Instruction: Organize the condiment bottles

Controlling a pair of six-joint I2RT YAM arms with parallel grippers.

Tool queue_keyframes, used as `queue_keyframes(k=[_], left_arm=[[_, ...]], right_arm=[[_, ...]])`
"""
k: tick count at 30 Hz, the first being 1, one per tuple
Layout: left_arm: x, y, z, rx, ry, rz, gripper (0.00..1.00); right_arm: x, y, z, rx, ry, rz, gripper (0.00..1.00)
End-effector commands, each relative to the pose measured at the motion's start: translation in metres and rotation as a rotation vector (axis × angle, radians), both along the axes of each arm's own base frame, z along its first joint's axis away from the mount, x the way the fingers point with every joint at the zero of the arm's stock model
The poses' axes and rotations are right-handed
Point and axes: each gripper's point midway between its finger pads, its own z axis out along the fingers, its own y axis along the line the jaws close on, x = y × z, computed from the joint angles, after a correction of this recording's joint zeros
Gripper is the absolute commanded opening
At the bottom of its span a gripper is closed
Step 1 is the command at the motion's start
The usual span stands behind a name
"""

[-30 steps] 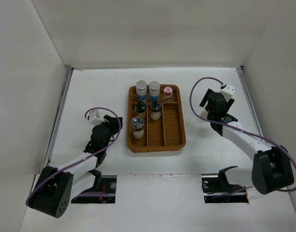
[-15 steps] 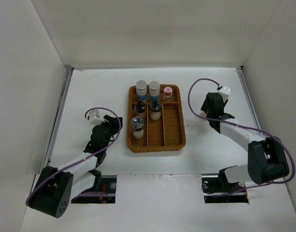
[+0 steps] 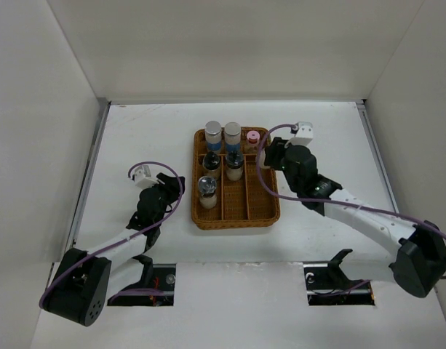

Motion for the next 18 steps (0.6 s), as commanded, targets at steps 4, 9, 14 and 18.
queue_keyframes(k=[4, 9, 14, 18], left_arm=[[0.009, 0.005, 0.025, 0.009, -0.09, 0.027, 0.46], [0.01, 0.003, 0.024, 0.028, -0.085, 0.02, 0.5], [0.011, 0.007, 0.02, 0.042, -0.076, 0.04, 0.53], [0.009, 0.011, 0.024, 0.042, -0.083, 0.05, 0.56]], right_arm=[[0.019, 0.036, 0.003, 0.03, -0.01, 0.052, 0.43], [0.032, 0.048, -0.009, -0.019, -0.014, 0.066, 0.44], [0.042, 0.054, -0.031, -0.073, 0.022, 0.066, 0.46], [0.05, 0.06, -0.048, -0.101, 0.055, 0.067, 0.49]])
